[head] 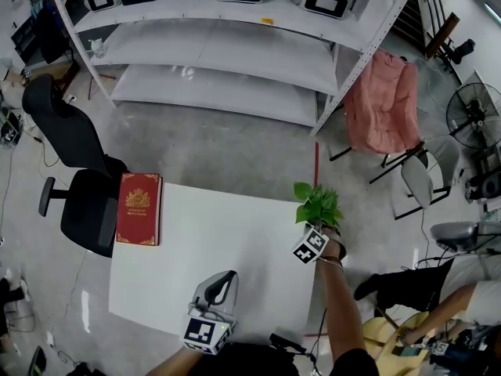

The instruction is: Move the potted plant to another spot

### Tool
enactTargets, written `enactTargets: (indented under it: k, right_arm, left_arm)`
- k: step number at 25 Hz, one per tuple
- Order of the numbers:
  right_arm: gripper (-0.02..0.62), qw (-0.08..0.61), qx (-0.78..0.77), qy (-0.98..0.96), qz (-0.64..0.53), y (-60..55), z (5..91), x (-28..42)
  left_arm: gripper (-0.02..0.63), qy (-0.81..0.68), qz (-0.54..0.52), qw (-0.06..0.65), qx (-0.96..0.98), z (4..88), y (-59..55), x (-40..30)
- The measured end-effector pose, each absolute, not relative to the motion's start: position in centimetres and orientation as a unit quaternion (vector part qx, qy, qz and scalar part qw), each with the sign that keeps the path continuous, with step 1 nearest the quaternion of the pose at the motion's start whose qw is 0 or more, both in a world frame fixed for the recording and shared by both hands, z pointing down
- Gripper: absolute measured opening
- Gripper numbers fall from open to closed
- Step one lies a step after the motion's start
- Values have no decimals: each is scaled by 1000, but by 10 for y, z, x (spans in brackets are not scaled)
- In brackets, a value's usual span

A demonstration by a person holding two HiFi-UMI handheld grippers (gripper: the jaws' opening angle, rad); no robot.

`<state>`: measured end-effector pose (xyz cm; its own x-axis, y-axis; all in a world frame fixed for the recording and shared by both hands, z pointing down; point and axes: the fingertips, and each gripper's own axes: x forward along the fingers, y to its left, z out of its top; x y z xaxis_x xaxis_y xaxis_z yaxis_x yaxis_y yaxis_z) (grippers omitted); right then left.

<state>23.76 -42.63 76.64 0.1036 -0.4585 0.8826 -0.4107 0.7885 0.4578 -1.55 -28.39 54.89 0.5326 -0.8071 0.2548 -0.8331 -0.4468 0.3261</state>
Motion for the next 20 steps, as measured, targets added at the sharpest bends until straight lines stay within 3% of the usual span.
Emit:
enactTargets:
  k: [20]
  right_arm:
    - [23, 659, 300, -687, -55, -429, 756, 183]
  left_arm:
    - [23, -519, 20, 203, 830, 537, -272, -58]
